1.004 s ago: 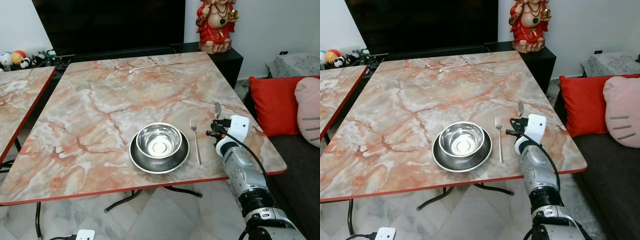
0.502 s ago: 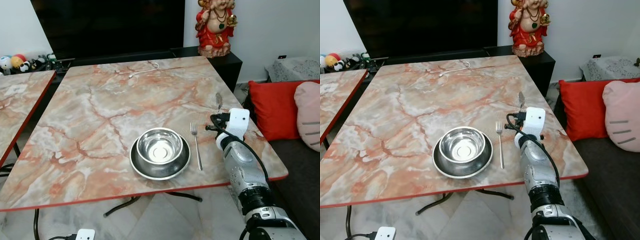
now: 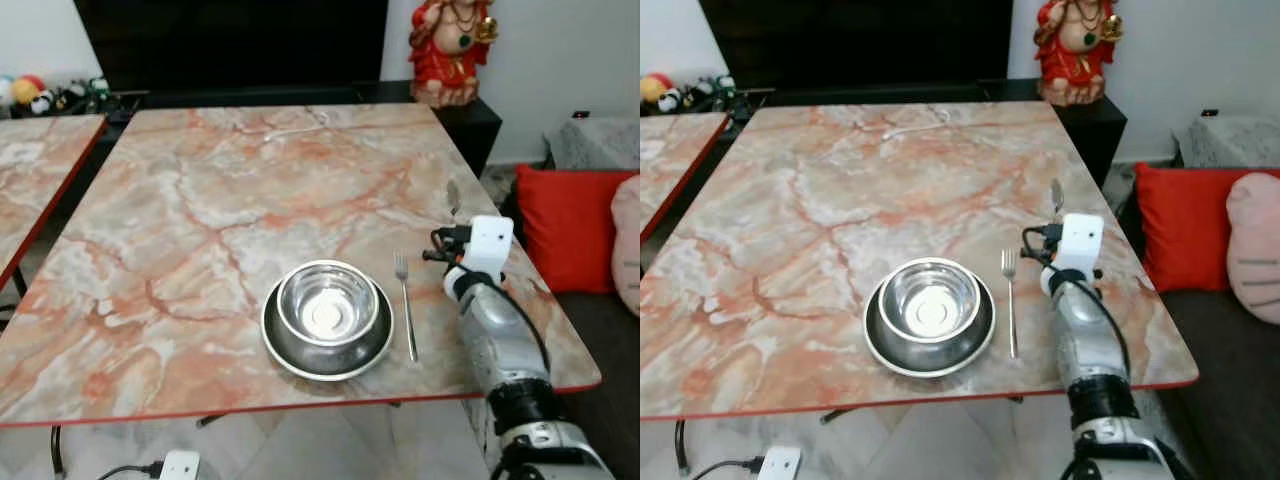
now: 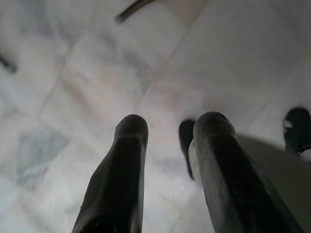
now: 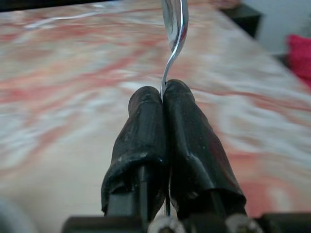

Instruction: Setting the table

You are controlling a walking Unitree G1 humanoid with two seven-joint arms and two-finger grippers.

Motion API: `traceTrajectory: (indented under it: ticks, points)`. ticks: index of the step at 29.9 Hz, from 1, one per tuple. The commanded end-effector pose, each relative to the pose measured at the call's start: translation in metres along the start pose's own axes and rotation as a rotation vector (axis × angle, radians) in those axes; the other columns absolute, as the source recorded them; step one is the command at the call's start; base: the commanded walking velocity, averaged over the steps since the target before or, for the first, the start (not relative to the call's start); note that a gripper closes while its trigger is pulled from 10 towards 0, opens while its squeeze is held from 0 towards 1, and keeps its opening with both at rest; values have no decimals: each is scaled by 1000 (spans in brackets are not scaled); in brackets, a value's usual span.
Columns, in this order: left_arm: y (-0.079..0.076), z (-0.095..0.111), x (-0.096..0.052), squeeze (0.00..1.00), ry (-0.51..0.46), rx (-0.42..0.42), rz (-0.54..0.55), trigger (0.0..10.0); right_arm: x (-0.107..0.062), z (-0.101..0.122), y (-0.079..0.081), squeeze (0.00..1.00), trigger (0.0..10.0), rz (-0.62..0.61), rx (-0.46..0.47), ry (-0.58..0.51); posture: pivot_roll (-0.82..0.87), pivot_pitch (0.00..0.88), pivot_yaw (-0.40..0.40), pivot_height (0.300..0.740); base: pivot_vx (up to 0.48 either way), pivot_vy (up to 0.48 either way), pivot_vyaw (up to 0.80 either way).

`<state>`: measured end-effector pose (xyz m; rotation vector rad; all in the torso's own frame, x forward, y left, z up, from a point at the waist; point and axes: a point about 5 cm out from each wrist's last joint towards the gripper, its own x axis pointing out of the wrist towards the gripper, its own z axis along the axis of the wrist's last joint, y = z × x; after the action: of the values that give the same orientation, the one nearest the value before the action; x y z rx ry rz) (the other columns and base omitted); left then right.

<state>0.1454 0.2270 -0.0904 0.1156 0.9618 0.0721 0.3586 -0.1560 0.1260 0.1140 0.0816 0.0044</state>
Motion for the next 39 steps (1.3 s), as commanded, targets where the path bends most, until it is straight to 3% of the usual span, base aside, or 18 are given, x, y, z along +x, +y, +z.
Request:
traceTrajectory:
  ticks: [1,4,7,15,25,39]
  points:
    - [5,-6,-2,0,22,10,5,10000,-4,1,-4,0,10000,-17,22,-1,-118,0,38,740,0,0,0]
    - [5,-6,-2,0,25,24,2,10000,-8,-1,-7,0,10000,-43,70,14,-122,0,42,740,0,0,0]
    - [6,-5,-2,0,23,32,-5,10000,-17,-10,-27,0,10000,-108,101,85,-129,0,49,740,0,0,0]
    - [5,0,0,0,13,34,-23,10000,-21,-24,-47,0,10000,-86,131,220,-142,0,55,740,0,0,0]
    - [6,3,1,0,10,21,-18,10000,-16,-27,-36,0,10000,11,224,264,-126,0,50,740,0,0,0]
    - [8,3,1,0,12,7,-12,10000,-14,-39,-35,0,10000,-24,218,318,-114,0,54,740,0,0,0]
